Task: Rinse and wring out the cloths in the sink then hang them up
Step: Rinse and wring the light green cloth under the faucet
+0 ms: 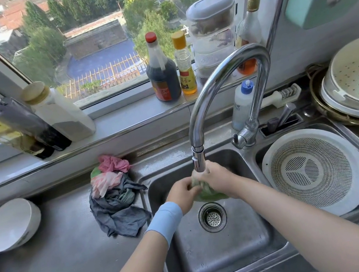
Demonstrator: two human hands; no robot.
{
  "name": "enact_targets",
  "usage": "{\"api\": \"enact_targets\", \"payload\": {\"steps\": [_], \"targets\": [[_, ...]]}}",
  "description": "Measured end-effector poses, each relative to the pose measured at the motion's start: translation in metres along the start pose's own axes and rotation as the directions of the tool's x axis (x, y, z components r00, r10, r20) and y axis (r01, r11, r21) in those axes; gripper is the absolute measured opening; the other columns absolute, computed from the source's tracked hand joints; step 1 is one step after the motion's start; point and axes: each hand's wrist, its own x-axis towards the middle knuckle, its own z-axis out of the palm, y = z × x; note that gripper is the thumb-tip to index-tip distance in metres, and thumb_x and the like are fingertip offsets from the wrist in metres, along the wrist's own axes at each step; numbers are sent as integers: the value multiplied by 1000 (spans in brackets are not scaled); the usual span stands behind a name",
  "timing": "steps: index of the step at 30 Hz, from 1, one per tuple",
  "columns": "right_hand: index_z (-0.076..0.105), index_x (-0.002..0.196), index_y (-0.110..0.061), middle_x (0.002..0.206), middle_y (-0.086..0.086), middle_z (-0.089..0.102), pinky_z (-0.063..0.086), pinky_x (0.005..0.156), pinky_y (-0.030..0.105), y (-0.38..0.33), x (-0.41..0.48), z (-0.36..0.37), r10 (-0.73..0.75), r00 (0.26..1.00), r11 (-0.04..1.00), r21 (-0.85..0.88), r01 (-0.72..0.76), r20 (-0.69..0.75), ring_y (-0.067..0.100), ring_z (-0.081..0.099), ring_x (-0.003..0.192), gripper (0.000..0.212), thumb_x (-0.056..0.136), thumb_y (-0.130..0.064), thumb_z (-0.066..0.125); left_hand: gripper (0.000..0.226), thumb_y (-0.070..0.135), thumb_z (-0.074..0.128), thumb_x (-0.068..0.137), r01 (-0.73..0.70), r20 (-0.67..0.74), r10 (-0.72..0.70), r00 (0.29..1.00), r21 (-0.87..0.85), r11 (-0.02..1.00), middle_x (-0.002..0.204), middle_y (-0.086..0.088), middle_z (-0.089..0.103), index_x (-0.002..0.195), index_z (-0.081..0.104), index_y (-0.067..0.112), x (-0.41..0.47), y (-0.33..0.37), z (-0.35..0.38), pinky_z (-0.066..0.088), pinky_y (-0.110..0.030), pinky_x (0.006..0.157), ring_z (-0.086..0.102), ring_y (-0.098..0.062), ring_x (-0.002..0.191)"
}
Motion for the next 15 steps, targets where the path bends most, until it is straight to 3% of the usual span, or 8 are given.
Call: {"api": "enact_targets", "payload": {"steps": [3, 6, 8, 10, 13, 15], "targets": [[59, 99, -20, 95, 2, 68, 51, 77, 37, 8, -3, -7, 57, 998, 998, -4, -57, -34, 19, 63, 86, 20, 86, -34, 63, 36, 42, 56, 93, 56, -75, -55, 996, 15, 998, 51, 14, 52, 60, 55, 28, 7, -2, -9, 33, -14, 42, 43, -4, 48], [62, 85, -23, 82, -1, 62, 46, 68, 33, 7, -2, -7, 94, 992, 994, -37, -98, -88, 14, 57, 72, 15, 88, -37, 59, 44, 53, 50, 92, 95, -118, -84, 989, 87, 992, 58, 7, 52, 63, 54, 20, 13, 7, -15, 33, -28, 50, 46, -14, 56], [66, 95, -18, 89, 5, 63, 41, 70, 31, 5, 0, -6, 129, 990, 956, -261, -138, -49, 20, 60, 77, 27, 99, -36, 46, 50, 57, 49, 92, 110, -121, -103, 987, 50, 993, 57, 4, 46, 61, 48, 18, 15, 13, -14, 30, -30, 52, 41, -17, 55], [67, 113, -11, 105, 15, 66, 36, 72, 28, 6, -1, -2, 131, 988, 913, -378, -150, -76, 31, 62, 97, 44, 105, -38, 34, 48, 58, 47, 93, 132, -81, -142, 987, -116, 984, 60, 2, 45, 64, 47, 19, 13, 19, -11, 31, -31, 55, 38, -17, 55], [70, 99, -13, 103, 11, 71, 48, 80, 36, 13, -10, 2, 93, 990, 993, -60, -100, -109, 28, 64, 97, 48, 102, -50, 40, 38, 44, 45, 98, 153, 17, -155, 988, -314, 937, 68, 5, 58, 67, 63, 30, 9, 25, -7, 41, -29, 60, 53, -9, 58], [63, 110, -7, 104, 12, 70, 54, 80, 42, 21, -12, 3, 64, 998, 988, 144, -61, -17, 26, 68, 91, 40, 100, -44, 51, 19, 26, 50, 98, 162, 76, -144, 987, -414, 896, 91, -2, 70, 94, 67, 32, 8, 23, -6, 54, -37, 76, 67, -15, 82]]}}
